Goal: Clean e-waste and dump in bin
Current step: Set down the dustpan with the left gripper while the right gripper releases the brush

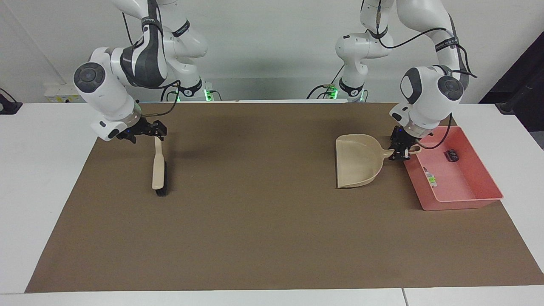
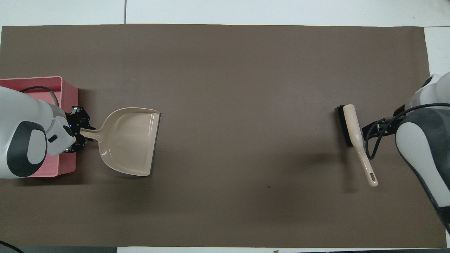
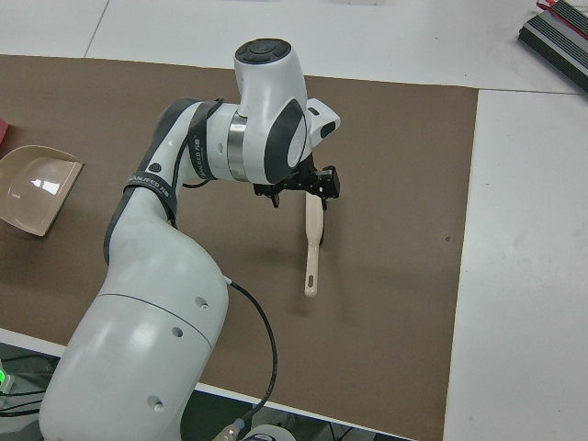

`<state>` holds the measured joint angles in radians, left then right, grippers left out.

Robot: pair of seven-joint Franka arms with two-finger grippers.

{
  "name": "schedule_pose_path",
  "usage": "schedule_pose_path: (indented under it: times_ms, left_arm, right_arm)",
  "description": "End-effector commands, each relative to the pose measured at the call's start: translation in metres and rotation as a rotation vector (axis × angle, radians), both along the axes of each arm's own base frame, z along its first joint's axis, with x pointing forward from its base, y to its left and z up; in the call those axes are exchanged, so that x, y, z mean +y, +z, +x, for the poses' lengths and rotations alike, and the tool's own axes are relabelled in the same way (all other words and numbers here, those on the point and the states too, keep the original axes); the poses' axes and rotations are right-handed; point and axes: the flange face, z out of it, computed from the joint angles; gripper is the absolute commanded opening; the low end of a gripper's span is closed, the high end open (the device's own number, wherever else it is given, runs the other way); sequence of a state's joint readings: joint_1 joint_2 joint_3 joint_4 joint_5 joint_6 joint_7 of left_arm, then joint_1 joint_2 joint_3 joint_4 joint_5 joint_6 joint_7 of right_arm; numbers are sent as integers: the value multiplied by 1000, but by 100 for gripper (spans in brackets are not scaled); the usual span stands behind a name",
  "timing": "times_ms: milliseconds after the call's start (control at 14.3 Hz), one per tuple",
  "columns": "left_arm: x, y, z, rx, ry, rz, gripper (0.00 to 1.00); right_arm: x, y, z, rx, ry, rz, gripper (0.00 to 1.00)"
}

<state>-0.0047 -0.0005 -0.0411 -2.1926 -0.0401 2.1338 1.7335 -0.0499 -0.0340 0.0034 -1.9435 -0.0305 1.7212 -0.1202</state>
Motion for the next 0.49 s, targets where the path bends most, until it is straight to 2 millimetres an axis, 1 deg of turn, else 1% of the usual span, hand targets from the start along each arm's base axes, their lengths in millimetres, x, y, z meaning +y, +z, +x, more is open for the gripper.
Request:
schedule_pose_path:
  times_ms: [0, 210, 420]
  left_arm:
    - [-1, -13, 4, -34, 26, -10, 0]
    - [-1, -27, 9, -45, 30, -9, 0]
    - [-1, -28, 7, -48, 62, -9, 0]
  right_arm:
    - [-3, 47, 8, -39, 3, -4, 99]
    - [-6, 79, 9, -57, 2, -19, 99]
    - [-17, 103, 10, -64, -19, -22, 99]
